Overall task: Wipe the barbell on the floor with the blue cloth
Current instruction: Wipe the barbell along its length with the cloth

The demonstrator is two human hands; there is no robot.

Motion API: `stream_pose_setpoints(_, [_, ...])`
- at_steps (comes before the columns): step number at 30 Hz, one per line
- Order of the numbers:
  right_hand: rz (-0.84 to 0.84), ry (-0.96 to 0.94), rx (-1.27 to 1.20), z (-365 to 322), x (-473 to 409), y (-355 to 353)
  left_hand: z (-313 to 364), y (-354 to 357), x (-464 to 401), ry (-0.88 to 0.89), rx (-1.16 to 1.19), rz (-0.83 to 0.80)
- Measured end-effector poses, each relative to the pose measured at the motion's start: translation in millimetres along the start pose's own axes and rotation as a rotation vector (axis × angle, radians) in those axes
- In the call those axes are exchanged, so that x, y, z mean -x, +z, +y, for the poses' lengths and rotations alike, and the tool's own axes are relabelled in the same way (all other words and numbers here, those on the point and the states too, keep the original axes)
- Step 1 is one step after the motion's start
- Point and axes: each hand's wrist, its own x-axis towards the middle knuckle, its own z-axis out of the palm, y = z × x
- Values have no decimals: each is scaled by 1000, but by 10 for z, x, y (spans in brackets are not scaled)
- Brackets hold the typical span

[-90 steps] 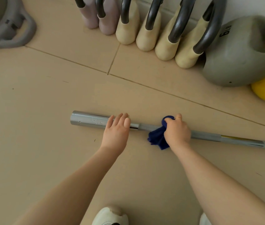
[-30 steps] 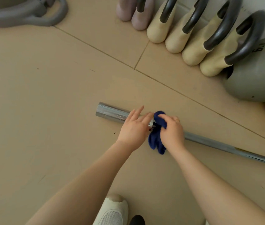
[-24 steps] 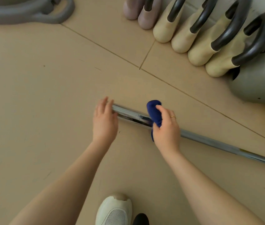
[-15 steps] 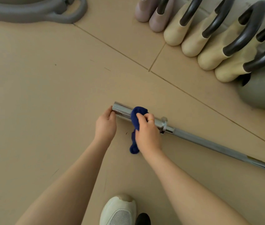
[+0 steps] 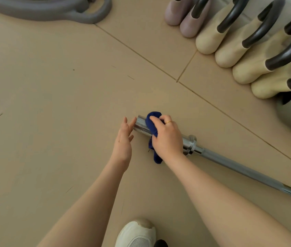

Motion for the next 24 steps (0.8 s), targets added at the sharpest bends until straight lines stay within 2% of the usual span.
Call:
stream_pose_setpoints(2, [29, 100, -23, -89, -82, 32, -4, -18, -29, -12, 40, -13])
stream_pose_setpoints(4, [26, 73, -29, -259, -112, 84, 23, -23, -55, -41, 73, -19])
stream_pose_setpoints(7, [-26, -103, -14, -367, -95, 127, 42, -39, -96, -81, 74, -32])
stream_pose_setpoints(10, [-62, -381, 97, -228, -75, 67, -4, -39, -134, -87, 96, -3])
stream_pose_setpoints(11, [-50, -418, 127, -122, -82, 48, -9, -33, -136, -97, 108, 18])
stream_pose_setpoints(13, [-12, -341, 163, 82, -101, -29, 19, -27, -106, -116, 127, 43])
stream_pose_setpoints(16, [49, 61, 128, 141, -98, -72, 31, -26, -90, -75, 114, 28])
stream_pose_setpoints(17, [50, 101, 125, 53, -86, -56, 21, -23, -91, -69, 102, 30])
stream_pose_setpoints(20, [2, -54, 80, -223, -13, 36, 3, -9, -74, -63, 45, -8])
stream_pose_setpoints(22, [-38, -165, 111, -178, -30, 32, 24, -14, -34, -61, 14, -19])
stream_pose_setpoints(24, [-18, -155, 162, 18, -72, -32, 24, -44, 6, -39, -18, -8])
